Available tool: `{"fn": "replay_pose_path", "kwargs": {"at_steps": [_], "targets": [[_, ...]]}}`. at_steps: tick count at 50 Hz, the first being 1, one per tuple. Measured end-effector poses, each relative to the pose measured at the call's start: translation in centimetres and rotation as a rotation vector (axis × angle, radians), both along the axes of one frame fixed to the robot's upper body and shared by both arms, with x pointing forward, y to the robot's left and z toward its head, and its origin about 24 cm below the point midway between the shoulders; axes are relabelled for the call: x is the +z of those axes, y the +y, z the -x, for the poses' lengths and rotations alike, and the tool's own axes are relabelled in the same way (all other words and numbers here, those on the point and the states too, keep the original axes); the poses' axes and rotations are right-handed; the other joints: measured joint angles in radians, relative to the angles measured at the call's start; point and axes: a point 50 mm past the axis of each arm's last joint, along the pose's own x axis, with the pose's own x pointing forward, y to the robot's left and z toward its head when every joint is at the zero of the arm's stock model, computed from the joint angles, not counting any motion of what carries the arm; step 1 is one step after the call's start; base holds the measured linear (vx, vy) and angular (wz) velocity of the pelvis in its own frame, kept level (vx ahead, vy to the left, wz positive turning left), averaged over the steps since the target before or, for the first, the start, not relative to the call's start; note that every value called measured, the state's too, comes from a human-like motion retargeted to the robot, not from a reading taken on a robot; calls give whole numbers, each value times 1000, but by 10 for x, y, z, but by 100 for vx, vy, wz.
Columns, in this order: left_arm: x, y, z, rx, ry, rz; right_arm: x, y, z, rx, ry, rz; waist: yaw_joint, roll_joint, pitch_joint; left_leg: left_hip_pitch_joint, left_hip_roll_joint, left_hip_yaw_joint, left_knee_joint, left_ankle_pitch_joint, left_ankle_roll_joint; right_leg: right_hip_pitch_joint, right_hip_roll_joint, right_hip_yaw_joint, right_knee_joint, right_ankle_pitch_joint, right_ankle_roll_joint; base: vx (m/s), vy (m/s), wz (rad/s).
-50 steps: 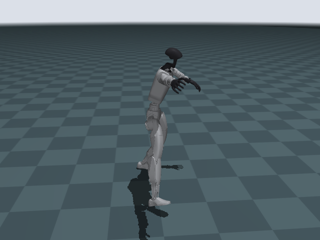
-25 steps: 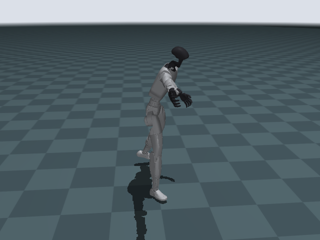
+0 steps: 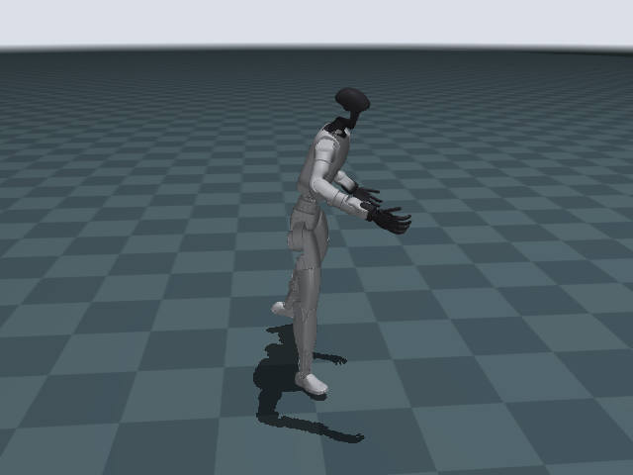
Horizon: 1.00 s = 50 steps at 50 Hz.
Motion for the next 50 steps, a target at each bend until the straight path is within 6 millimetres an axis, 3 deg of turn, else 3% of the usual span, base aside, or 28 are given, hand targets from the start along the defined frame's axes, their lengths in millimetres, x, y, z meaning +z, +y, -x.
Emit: {"fn": "replay_pose_path", "kwargs": {"at_steps": [5,7,9,12,14,16,18,20,23,25,26,27,28,30,33,35,37,38,41,42,43,45,47,48,49,50], "targets": [[1,-25,-10,-75,44,147,-69,64,37,290,124,-226,-40,22,-40,-110,-6,-36,36,-5,2,50,-24,-13,-10,-75,74,5,11,165],[3,-39,-18,-181,11,2,-85,81,54,352,171,-176,-57,59,-55,-186,8,-95,67,-2,-6,50,24,104,-20,-97,74,0,7,210],[6,-46,-29,-270,-85,-319,-93,96,66,399,197,-47,-74,81,-57,-242,-4,-151,112,-18,-7,62,43,238,-11,-96,74,8,18,203],[18,-46,-52,-208,-320,-931,-91,122,73,440,156,205,-81,59,-35,-287,-55,-172,208,-81,-13,76,-33,309,66,-76,71,14,39,143],[31,-41,-65,31,-477,-1237,-79,142,71,428,40,382,-66,25,-7,-299,-57,-169,256,-138,-40,68,-84,294,146,-91,47,11,38,64],[44,-38,-71,351,-571,-1387,-60,162,68,386,-138,568,-48,-10,29,-309,-20,-146,270,-205,-51,56,-108,284,221,-120,17,7,33,44],[50,-43,-72,557,-560,-1361,-38,180,67,336,-331,757,-38,-46,72,-320,43,-74,259,-275,-23,52,-131,276,293,-151,-6,5,37,70],[57,-57,-72,604,-516,-1206,-17,194,69,278,-501,894,-30,-82,127,-340,111,12,245,-320,20,54,-160,265,376,-175,-20,6,41,94],[79,-82,-71,582,-511,-848,7,208,72,223,-657,864,15,-146,229,-424,151,-30,339,-333,36,62,-204,276,499,-197,-28,10,45,85],[108,-102,-59,487,-528,-256,20,214,77,242,-727,733,65,-194,288,-510,147,-108,477,-376,32,77,-231,286,523,-203,-32,17,55,66],[124,-103,-49,333,-511,362,22,215,80,296,-747,656,86,-213,290,-558,140,-127,543,-416,36,82,-241,280,504,-191,-40,23,66,60],[128,-96,-45,294,-496,813,23,215,82,343,-750,600,106,-228,291,-600,130,-138,600,-454,44,91,-253,273,476,-170,-47,28,76,55],[129,-101,-48,174,-500,1007,21,213,82,384,-716,587,126,-240,290,-626,114,-135,643,-492,60,109,-267,261,433,-131,-53,33,86,52],[136,-117,-47,-70,-498,1214,9,207,81,458,-580,555,153,-243,265,-654,64,-109,686,-556,87,159,-300,219,314,11,-59,43,100,53],[140,-110,-44,-312,-540,1256,-24,194,91,565,-324,481,160,-162,157,-623,-34,-57,640,-627,78,242,-296,208,141,234,-95,60,115,85],[137,-79,-49,-366,-645,1134,-42,190,104,645,-212,474,144,-89,75,-554,-133,-23,545,-631,67,269,-238,376,96,275,-75,73,122,139],[130,-31,-63,-384,-720,761,-54,189,115,751,-142,510,125,-26,-1,-472,-239,-21,452,-540,39,255,-118,635,147,182,-63,79,119,136],[126,-4,-71,-394,-713,520,-59,188,119,802,-114,545,120,-9,-32,-441,-288,-31,432,-456,5,245,-60,725,183,125,-3,79,110,103],[123,91,-97,-402,-470,-354,-72,188,124,951,-12,632,94,-10,-84,-437,-389,-75,525,-154,-124,161,49,798,296,-44,26,77,100,69],[133,130,-102,-368,-346,-667,-73,187,123,983,7,660,77,-25,-85,-445,-384,-56,582,-89,-144,128,72,791,311,-96,34,69,89,56],[150,173,-102,-310,-202,-994,-72,187,122,1000,9,691,52,-49,-75,-448,-340,1,641,-67,-122,102,92,780,299,-133,49,65,84,62],[204,258,-76,-136,147,-1716,-58,186,113,1009,-41,812,-28,-85,-26,-442,-187,133,732,-129,0,59,127,750,275,-167,73,59,79,70],[268,328,-16,162,586,-2379,-37,185,102,945,-144,927,-107,-96,46,-471,-75,138,678,-220,77,35,123,715,317,-224,18,53,79,51],[300,351,21,431,774,-2556,-29,182,97,886,-182,940,-129,-98,80,-496,-45,91,591,-246,84,32,111,707,365,-275,-29,54,84,24],[327,359,50,822,812,-2534,-26,178,91,826,-186,933,-141,-92,103,-508,-25,36,463,-270,80,36,96,706,416,-327,-60,57,88,11],[343,364,78,1251,793,-2357,-25,172,86,765,-172,917,-147,-81,122,-513,-10,-24,315,-293,71,43,80,708,468,-380,-84,65,96,2]]}}
